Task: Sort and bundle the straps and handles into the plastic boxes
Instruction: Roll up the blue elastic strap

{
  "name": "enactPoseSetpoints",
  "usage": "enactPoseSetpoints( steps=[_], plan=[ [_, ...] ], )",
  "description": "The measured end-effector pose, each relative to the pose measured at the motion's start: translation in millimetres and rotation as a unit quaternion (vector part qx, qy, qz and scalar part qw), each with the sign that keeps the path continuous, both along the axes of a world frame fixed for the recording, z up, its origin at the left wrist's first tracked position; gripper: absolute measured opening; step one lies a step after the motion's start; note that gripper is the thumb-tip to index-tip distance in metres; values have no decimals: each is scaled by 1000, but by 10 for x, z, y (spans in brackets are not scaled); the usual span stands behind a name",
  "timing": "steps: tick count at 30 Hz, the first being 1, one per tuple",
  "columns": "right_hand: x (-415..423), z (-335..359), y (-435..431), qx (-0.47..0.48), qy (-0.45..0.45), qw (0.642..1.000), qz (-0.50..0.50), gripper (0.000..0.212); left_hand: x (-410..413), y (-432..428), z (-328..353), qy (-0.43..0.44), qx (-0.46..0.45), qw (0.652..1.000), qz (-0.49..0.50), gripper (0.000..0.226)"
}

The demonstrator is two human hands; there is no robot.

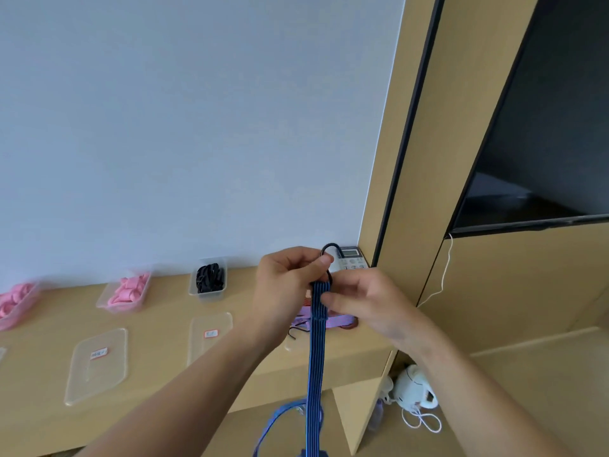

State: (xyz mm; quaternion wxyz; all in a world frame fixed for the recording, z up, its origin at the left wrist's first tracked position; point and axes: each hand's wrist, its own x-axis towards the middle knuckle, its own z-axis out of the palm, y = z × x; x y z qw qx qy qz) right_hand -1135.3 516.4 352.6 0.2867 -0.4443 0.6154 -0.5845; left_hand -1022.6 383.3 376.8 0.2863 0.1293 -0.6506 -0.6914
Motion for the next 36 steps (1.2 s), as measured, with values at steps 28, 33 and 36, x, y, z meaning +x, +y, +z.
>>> enactPoseSetpoints(
  steps=[28, 33, 36],
  plan=[
    [-612, 722, 178, -187, 481, 830, -210, 30, -413, 333, 216, 34, 69, 995, -56, 17],
    [-554, 788, 201, -138, 203, 954, -172, 29, -427, 373, 187, 42, 55, 997, -33, 11],
    [-560, 857, 194, -97, 146, 973, -147, 20, -414, 426, 188, 29, 42, 998, -24, 10]
  ],
)
